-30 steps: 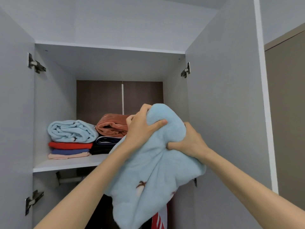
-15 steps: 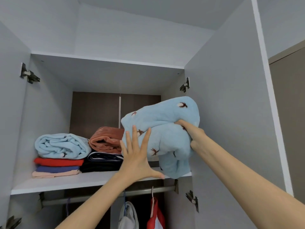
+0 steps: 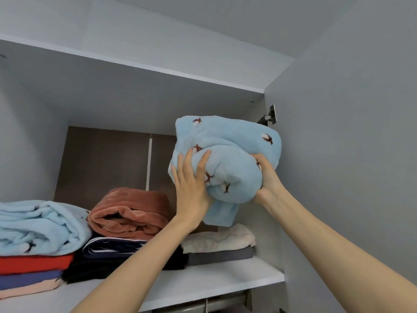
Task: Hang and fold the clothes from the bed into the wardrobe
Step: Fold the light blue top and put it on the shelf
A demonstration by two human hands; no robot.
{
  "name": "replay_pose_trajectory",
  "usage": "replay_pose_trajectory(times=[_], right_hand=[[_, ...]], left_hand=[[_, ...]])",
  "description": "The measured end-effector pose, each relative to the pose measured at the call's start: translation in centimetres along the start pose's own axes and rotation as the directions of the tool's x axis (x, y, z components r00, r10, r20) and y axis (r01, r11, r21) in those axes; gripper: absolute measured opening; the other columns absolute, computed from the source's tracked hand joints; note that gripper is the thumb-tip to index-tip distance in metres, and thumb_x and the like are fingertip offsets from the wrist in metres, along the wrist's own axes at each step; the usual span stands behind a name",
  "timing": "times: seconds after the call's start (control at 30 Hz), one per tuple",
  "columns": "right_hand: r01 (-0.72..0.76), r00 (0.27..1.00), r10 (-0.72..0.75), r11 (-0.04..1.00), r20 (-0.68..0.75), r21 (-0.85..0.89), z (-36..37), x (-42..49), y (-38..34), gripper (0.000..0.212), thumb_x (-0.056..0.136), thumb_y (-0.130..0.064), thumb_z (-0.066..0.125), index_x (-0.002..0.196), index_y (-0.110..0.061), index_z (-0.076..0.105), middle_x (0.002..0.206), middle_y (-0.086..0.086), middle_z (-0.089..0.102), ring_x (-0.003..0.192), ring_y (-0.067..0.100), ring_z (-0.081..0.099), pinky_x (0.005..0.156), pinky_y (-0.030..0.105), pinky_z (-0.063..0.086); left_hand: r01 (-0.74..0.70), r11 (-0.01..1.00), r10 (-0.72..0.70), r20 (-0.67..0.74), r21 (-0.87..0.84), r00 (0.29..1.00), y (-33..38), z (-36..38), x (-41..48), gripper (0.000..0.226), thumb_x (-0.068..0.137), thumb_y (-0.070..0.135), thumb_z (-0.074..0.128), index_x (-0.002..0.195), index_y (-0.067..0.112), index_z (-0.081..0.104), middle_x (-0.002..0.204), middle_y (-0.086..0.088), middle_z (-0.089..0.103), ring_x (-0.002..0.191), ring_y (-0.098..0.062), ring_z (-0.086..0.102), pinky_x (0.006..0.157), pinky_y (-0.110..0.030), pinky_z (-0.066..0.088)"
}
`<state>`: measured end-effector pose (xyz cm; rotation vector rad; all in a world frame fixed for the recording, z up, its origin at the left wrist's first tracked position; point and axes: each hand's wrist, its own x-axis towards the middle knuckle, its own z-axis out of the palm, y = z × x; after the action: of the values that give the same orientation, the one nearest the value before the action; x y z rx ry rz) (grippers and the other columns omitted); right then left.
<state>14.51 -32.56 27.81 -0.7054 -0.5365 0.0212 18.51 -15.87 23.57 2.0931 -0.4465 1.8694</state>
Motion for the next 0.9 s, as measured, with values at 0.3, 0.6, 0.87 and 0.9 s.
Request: replay_pose_trajectory(times=[0.3,0.6,0.87,0.9], right_hand=[[-0.135,0.991,0.133,0.985,0.029,0.104,-4.6,9.4,4.9,0.040,0.076,-0.020,0.071,0.115,-0.013,0.070,0.116,0.011,0.070,0.102,0.032,0.069,0.093,0.050,0.051],[-0.309,0.886,0.304,0.950,-0.350,0.044,-9.8,14.2,13.4,0.033,0.072,-0.018,0.080,0.103,-0.009,0.070,0.090,0.015,0.075,0.084,0.031,0.070,0.064,0.044,0.059],[-0.458,0.817,0.329,0.869,-0.473,-0.186,-11.6,11.9,14.2,0.033,0.093,-0.014,0.060,0.121,0.000,0.049,0.115,0.023,0.061,0.099,0.036,0.064,0.067,0.044,0.057],[-0.502,0.826,0.326,0.798,-0.460,-0.335,-11.5,11.4,13.4,0.027,0.096,-0.014,0.056,0.118,0.001,0.050,0.104,0.023,0.065,0.084,0.033,0.067,0.059,0.040,0.059]], left_hand=[[-0.078,0.987,0.069,0.069,0.142,0.995,-7.4,8.3,5.1,0.073,0.097,0.025,0.053,0.152,0.029,0.007,0.161,0.005,0.007,0.149,-0.021,0.004,0.120,-0.044,0.014],[-0.118,0.964,-0.045,0.585,0.238,0.809,-14.5,13.4,4.3,0.077,0.093,0.001,0.046,0.153,0.025,0.005,0.161,0.005,0.000,0.144,-0.027,0.021,0.106,-0.040,0.036],[0.299,0.953,-0.200,0.627,-0.055,0.753,-13.3,16.6,3.6,0.037,0.095,0.008,0.035,0.129,0.014,0.047,0.117,-0.015,0.061,0.114,-0.032,0.053,0.094,-0.035,0.040],[0.327,0.942,-0.200,0.646,-0.081,0.737,-13.1,16.9,3.8,0.041,0.095,0.009,0.036,0.135,0.014,0.042,0.120,-0.016,0.059,0.116,-0.033,0.051,0.095,-0.035,0.039]])
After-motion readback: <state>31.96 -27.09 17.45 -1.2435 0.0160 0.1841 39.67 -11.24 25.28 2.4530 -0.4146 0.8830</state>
